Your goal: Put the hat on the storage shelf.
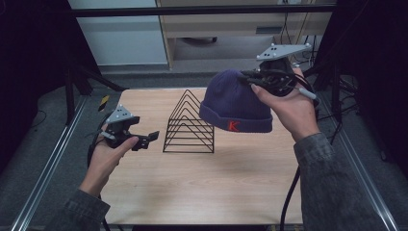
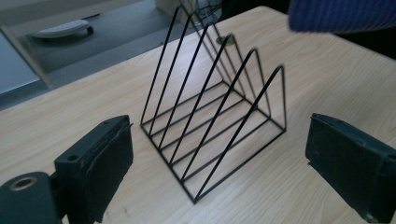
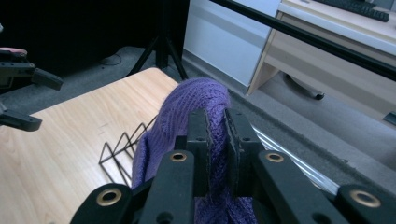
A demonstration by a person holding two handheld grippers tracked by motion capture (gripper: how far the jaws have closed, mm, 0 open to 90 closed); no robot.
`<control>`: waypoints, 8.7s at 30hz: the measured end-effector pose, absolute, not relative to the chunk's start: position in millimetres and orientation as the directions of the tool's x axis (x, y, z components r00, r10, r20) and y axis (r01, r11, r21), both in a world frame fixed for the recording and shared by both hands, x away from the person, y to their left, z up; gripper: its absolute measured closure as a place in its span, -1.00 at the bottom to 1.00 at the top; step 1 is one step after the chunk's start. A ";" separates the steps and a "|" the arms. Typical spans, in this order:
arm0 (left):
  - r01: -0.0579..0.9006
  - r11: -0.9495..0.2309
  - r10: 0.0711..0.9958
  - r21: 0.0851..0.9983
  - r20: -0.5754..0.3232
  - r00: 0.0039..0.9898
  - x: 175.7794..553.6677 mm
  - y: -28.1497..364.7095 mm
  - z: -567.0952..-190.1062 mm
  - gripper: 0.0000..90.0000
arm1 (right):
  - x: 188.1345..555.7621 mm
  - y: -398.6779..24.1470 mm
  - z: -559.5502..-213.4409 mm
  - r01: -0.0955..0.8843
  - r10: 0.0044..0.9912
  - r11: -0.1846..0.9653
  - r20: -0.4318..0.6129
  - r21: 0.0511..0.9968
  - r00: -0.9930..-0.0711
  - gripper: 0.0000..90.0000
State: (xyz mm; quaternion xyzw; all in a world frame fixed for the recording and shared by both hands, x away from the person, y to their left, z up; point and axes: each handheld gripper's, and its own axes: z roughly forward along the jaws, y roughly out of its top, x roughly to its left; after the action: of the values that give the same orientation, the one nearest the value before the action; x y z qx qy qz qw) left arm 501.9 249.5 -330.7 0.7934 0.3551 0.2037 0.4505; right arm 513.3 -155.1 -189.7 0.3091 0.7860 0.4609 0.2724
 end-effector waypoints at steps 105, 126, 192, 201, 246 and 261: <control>0.379 -0.460 0.707 0.803 0.073 0.703 558.3 224.4 -346.4 0.44 | 577.0 -52.2 -245.8 0.236 0.611 0.456 -0.110 0.858 -0.784 0.77; 0.387 -0.493 0.690 0.779 0.078 0.720 556.2 226.6 -366.2 0.44 | 575.8 -51.3 -268.8 0.263 0.596 0.484 -0.095 0.835 -0.797 0.78; 0.493 -0.490 0.738 0.719 0.042 0.673 534.5 242.1 -436.8 0.27 | 567.9 -37.1 -321.7 0.342 0.575 0.557 -0.053 0.757 -0.817 0.48; 0.526 -0.432 0.785 0.732 0.018 0.620 519.7 246.5 -442.2 -0.01 | 563.4 -45.9 -318.8 0.352 0.592 0.539 -0.047 0.765 -0.805 0.34; 0.662 -0.329 0.888 0.674 -0.018 0.460 512.6 290.0 -474.1 -0.87 | 520.0 -180.3 -350.5 0.463 0.810 0.316 0.019 0.828 -0.587 -0.73; 0.701 -0.343 0.881 0.625 -0.045 0.471 511.8 288.5 -485.4 -0.87 | 495.9 -212.0 -454.2 0.619 0.862 0.235 0.133 0.750 -0.489 -0.77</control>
State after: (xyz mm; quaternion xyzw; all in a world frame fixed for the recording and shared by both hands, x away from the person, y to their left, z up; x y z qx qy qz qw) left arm 511.8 288.5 -485.4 0.8051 0.4914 0.1523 0.2952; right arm 495.9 -212.0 -454.2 0.4808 0.7700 0.3891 0.1564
